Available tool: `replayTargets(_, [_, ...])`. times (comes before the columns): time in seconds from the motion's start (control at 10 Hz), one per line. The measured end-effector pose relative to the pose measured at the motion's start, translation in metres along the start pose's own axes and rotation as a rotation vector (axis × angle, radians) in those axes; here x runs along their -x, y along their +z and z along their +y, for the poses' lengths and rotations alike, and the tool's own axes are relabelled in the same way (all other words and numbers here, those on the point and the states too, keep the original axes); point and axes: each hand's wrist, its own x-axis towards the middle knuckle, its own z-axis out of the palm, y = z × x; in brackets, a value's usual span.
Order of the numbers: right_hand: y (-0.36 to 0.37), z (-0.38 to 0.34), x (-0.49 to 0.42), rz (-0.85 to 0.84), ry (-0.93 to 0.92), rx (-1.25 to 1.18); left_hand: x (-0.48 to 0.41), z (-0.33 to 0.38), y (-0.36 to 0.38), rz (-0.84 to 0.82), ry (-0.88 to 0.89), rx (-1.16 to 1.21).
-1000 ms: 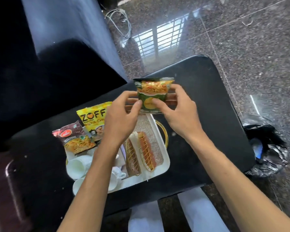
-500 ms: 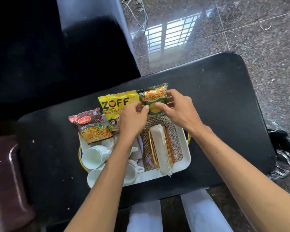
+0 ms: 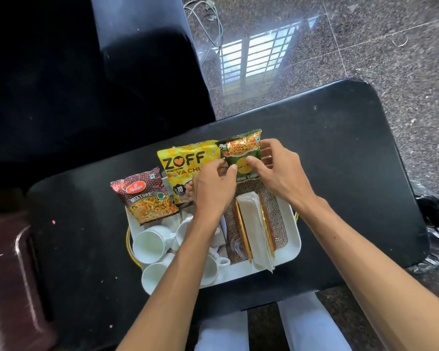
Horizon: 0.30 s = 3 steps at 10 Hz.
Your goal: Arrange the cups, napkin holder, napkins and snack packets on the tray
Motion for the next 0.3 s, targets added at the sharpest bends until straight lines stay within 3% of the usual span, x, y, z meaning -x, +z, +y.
replayTargets(0.1, [-0.005,0.000,0.002,0.036,-0.029,0.022,0.008,-0.007,-0.004,0.020,0.030,0.009])
replayTargets(0.3, [-0.007,-0.021,0.015,0.251,-0.254,0.197,0.029,-0.024,-0.019,0.187,0.105,0.016])
